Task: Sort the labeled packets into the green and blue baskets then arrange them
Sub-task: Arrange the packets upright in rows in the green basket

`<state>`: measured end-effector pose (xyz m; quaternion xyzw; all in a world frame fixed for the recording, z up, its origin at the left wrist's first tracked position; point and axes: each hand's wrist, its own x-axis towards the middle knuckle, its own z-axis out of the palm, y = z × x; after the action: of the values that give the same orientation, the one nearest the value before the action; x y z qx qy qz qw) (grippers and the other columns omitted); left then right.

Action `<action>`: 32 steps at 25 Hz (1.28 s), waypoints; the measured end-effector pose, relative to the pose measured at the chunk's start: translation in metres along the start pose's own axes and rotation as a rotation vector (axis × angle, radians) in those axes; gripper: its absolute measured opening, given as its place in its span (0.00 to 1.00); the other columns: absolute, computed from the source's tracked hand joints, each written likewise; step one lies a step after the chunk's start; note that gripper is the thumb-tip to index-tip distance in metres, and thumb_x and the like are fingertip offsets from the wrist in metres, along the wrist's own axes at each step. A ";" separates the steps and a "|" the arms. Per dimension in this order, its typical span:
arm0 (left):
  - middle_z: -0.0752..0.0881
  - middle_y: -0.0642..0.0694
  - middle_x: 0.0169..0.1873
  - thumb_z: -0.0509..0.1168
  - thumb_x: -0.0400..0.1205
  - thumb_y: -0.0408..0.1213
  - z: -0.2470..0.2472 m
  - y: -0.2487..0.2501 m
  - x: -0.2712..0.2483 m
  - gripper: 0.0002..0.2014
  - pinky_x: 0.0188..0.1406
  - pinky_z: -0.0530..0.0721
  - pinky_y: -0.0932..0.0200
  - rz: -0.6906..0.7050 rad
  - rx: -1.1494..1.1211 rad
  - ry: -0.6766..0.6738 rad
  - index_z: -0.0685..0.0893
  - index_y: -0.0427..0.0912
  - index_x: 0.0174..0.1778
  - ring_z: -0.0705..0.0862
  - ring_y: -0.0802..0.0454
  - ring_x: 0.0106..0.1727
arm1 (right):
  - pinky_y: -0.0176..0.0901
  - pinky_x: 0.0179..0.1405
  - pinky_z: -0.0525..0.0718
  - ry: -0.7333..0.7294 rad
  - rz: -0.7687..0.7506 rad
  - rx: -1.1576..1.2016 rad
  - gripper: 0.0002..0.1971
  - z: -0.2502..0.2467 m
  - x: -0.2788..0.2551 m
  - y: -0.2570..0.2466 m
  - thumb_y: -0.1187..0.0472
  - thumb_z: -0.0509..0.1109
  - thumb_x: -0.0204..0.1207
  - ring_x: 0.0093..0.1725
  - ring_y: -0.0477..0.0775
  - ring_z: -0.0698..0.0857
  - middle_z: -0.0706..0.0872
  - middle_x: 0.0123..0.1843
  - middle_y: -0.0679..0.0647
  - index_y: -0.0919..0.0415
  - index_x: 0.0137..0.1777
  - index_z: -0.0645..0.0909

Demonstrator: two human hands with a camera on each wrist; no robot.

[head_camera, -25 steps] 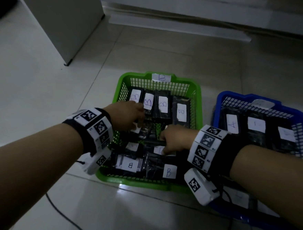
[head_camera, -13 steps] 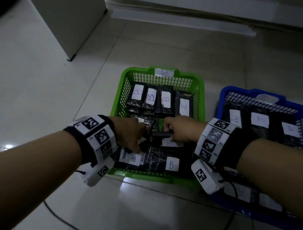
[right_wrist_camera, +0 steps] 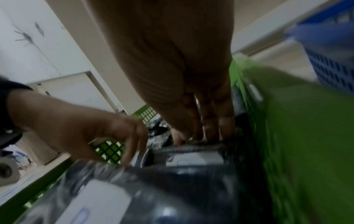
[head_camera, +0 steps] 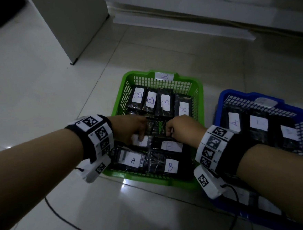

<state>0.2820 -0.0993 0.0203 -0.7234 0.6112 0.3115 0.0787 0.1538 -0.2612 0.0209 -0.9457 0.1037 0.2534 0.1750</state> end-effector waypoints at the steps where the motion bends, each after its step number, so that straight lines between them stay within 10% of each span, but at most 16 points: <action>1: 0.73 0.48 0.64 0.71 0.73 0.34 0.004 0.001 0.001 0.15 0.60 0.67 0.71 0.000 0.024 -0.034 0.85 0.45 0.56 0.74 0.50 0.65 | 0.36 0.48 0.76 -0.020 -0.008 -0.001 0.15 -0.002 0.001 0.001 0.72 0.63 0.77 0.57 0.56 0.84 0.88 0.58 0.56 0.61 0.57 0.87; 7: 0.72 0.48 0.66 0.62 0.83 0.45 0.002 0.002 -0.004 0.16 0.54 0.69 0.70 -0.037 -0.055 -0.072 0.83 0.46 0.64 0.75 0.52 0.65 | 0.41 0.51 0.80 -0.263 -0.134 0.093 0.26 -0.007 -0.020 -0.009 0.37 0.70 0.70 0.52 0.48 0.82 0.84 0.54 0.47 0.52 0.63 0.81; 11: 0.79 0.50 0.55 0.69 0.73 0.60 0.011 0.007 -0.008 0.24 0.57 0.78 0.60 -0.067 -0.051 -0.183 0.85 0.48 0.57 0.80 0.49 0.59 | 0.45 0.60 0.81 -0.400 -0.181 -0.156 0.43 0.014 -0.026 -0.014 0.39 0.79 0.61 0.63 0.55 0.80 0.80 0.67 0.53 0.55 0.73 0.70; 21: 0.80 0.55 0.40 0.76 0.71 0.49 0.008 0.006 -0.014 0.17 0.29 0.68 0.78 -0.146 -0.156 -0.176 0.79 0.49 0.51 0.77 0.55 0.42 | 0.41 0.55 0.79 -0.203 -0.049 0.170 0.23 -0.042 -0.001 0.003 0.47 0.79 0.66 0.52 0.51 0.84 0.87 0.55 0.49 0.53 0.58 0.79; 32: 0.81 0.55 0.31 0.76 0.71 0.38 -0.044 -0.008 -0.034 0.13 0.31 0.76 0.64 -0.218 -0.417 -0.002 0.77 0.49 0.41 0.78 0.61 0.30 | 0.43 0.55 0.81 -0.251 -0.005 0.194 0.22 -0.024 0.004 0.010 0.46 0.78 0.66 0.52 0.51 0.85 0.88 0.52 0.48 0.53 0.57 0.82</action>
<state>0.3035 -0.0903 0.0719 -0.7855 0.4517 0.4212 -0.0384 0.1649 -0.2798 0.0351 -0.8856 0.1029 0.3578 0.2776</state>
